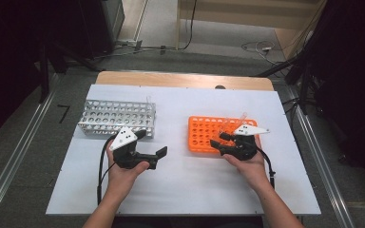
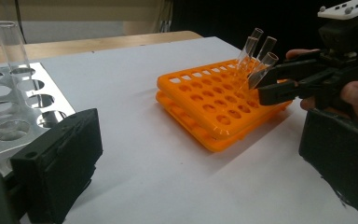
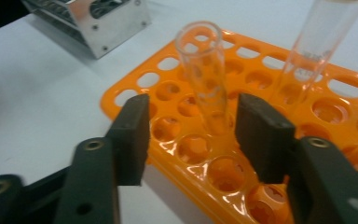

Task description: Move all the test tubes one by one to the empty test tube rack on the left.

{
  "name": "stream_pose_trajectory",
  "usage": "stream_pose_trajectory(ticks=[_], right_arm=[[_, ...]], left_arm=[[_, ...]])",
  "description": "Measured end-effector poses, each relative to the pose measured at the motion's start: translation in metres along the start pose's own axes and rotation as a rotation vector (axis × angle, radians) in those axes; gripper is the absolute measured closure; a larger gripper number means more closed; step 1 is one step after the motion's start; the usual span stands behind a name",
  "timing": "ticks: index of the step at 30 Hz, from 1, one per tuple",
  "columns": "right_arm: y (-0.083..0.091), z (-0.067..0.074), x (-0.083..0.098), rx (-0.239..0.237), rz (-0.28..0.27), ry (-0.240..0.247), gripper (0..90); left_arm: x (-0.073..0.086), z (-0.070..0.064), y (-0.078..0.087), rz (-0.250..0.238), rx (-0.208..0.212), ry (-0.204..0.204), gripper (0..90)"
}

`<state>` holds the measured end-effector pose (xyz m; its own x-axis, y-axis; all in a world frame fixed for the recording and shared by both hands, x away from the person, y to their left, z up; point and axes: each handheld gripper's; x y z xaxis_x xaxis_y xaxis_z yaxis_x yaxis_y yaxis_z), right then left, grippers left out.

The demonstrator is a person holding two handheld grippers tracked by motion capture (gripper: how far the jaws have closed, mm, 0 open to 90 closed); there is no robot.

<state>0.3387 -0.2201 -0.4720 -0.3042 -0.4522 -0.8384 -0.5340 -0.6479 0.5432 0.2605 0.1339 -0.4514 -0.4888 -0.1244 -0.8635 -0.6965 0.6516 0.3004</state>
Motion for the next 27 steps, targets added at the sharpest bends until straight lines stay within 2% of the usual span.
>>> stream_pose_trajectory(ticks=[1, 9, 15, 20, 24, 27], right_arm=[[-0.003, 0.0, 0.0, 0.01, 0.015, 0.0, 51.8], [-0.008, 0.001, 0.001, 0.063, 0.0, 0.015, 67.4], [-0.013, 0.006, 0.0, 0.113, -0.006, 0.033, 68.7], [-0.015, 0.009, 0.001, 0.153, -0.02, 0.037, 73.5], [-0.013, 0.006, 0.003, 0.153, -0.031, 0.015, 73.8], [-0.008, 0.005, 0.001, 0.148, -0.059, 0.017, 73.8]], left_arm=[[0.0, 0.0, -0.001, 0.001, 0.004, 0.001, 0.0], [0.002, -0.002, -0.008, 0.017, 0.014, -0.002, 0.0], [0.003, -0.004, -0.011, 0.02, 0.02, -0.005, 0.0], [0.004, -0.006, -0.013, 0.025, 0.025, -0.01, 0.0], [0.004, -0.008, -0.014, 0.029, 0.029, -0.011, 0.0], [0.004, -0.01, -0.013, 0.03, 0.031, -0.017, 0.0]])
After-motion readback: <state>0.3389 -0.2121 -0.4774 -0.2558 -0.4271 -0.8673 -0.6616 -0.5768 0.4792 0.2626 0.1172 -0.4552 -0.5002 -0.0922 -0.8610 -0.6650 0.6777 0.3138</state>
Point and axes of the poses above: each handheld gripper's, and its own axes: y roughly backward along the jaws, x roughly out of its underside, z roughly to its left, and after that the axes turned 12 degrees about y, right-handed
